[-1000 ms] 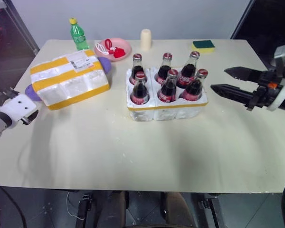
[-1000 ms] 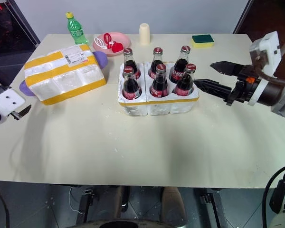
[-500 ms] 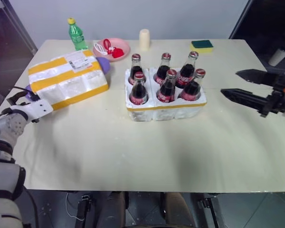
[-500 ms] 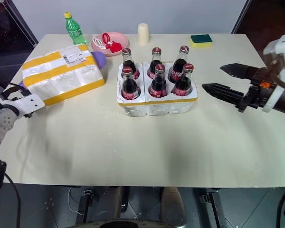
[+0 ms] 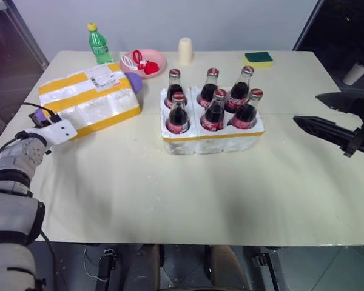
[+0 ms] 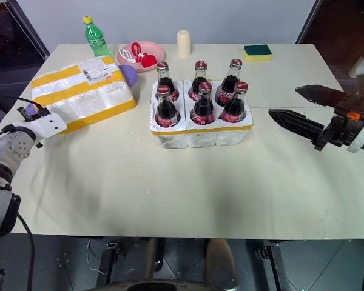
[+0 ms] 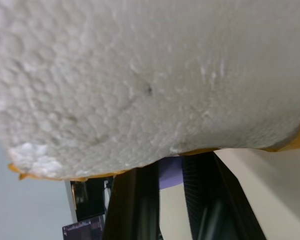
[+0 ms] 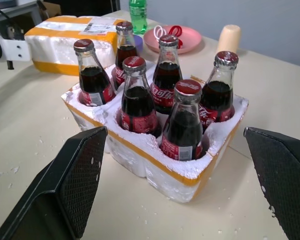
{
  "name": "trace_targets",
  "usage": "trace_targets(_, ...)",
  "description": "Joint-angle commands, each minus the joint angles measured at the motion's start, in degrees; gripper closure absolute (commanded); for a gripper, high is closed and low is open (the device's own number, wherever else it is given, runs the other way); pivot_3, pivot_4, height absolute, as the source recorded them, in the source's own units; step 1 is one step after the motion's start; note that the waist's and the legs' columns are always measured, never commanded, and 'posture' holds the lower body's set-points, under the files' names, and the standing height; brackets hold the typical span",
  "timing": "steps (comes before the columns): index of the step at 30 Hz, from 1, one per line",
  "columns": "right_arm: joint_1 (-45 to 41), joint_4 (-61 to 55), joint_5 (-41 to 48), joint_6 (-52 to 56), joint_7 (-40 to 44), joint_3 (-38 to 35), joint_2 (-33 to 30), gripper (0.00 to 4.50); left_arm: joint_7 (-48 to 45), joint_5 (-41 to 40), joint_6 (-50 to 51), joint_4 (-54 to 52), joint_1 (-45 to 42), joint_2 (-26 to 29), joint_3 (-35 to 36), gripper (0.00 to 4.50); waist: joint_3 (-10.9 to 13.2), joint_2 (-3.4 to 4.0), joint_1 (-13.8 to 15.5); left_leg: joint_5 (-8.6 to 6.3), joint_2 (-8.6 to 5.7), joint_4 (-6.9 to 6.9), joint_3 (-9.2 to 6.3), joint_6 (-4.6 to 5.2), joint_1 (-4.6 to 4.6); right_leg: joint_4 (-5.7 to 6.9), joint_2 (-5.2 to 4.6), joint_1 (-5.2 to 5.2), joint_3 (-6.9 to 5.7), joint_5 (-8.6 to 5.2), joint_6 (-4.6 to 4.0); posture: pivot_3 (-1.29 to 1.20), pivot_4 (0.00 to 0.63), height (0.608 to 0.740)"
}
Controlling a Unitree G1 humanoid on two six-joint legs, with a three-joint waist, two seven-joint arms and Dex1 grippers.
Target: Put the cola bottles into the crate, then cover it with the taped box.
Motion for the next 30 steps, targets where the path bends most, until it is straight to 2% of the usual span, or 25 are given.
trace_targets(1,0.01,-1.44,1.09,-1.25,-0.89,-1.28,-0.7,0.0,0.51,-0.61,-0.69,-0.19,-0.09,1.79,0.44,3.78,0.0,0.0,-0.01,0.0,0.0,0.0,0.0,0.0,0.0,0.0,0.0,0.0,0.0,0.0,0.0,0.0,0.15,0.739)
trace_targets(4,-0.45,-0.92,0.96,-2.06,-1.6,0.26,-0.52,0.0,0.23,-1.2,-2.14,-0.81,0.47,2.6,0.93,3.78,0.0,0.0,-0.07,0.0,0.0,0.0,0.0,0.0,0.0,0.0,0.0,0.0,0.0,0.0,0.0,0.0,0.15,0.739)
trace_targets(7,-1.25,0.26,0.99,-3.04,-1.48,1.73,-0.45,0.0,-0.41,-2.23,-3.38,-1.33,1.24,3.38,1.8,4.42,0.0,0.0,-0.13,0.0,0.0,-0.01,0.0,0.0,0.0,0.0,0.0,-0.01,0.0,0.0,0.0,0.0,0.15,0.739)
trace_targets(16,-1.52,3.18,-0.82,-6.91,0.41,5.52,-0.66,0.0,-1.94,-4.43,-4.91,-5.54,5.06,6.78,3.11,4.47,0.0,0.0,-0.14,0.0,0.0,-0.01,0.0,0.0,0.0,0.01,0.0,-0.01,0.0,0.0,0.0,0.0,0.15,0.739)
trace_targets(20,-0.64,3.45,-1.32,-7.73,1.25,5.37,-0.6,0.0,-5.12,-7.98,-5.01,-15.05,12.44,9.48,6.29,4.47,0.0,0.0,-0.29,0.0,0.0,-0.03,0.0,0.0,0.0,0.01,0.0,-0.02,0.0,0.0,0.0,0.0,0.15,0.739)
trace_targets(24,1.44,2.7,-1.44,-8.18,2.16,4.16,-0.56,0.0,-8.04,-11.78,0.44,-31.85,25.8,10.98,11.35,4.47,-0.01,0.01,-0.22,0.0,0.01,-0.06,0.0,0.0,0.02,0.02,-0.02,-0.01,0.02,0.0,-0.02,0.0,0.15,0.739)
trace_targets(27,2.38,2.54,-1.45,-8.44,2.54,3.83,-0.62,0.0,-9.06,-12.12,5.62,-40.53,32.2,10.52,13.64,4.47,-0.02,0.02,0.01,0.0,0.01,-0.02,0.0,0.0,0.03,0.04,-0.03,0.01,0.02,0.0,-0.02,0.0,0.15,0.739)
trace_targets(29,2.66,2.76,-1.46,-8.59,2.79,3.76,-0.69,0.0,-9.31,-11.96,8.26,-42.63,33.24,9.43,14.16,4.47,-0.02,0.01,0.05,0.0,0.0,0.01,0.01,0.0,0.11,0.04,-0.05,0.1,0.02,0.0,-0.03,0.0,0.15,0.739)
trace_targets(30,2.72,2.87,-1.46,-8.57,2.88,3.77,-0.74,0.0,-9.3,-11.67,9.06,-42.79,32.96,9.01,14.07,4.07,-0.03,0.02,0.05,0.0,0.0,0.02,0.01,0.0,0.14,0.04,-0.05,0.12,0.02,0.0,-0.03,0.0,0.15,0.739)
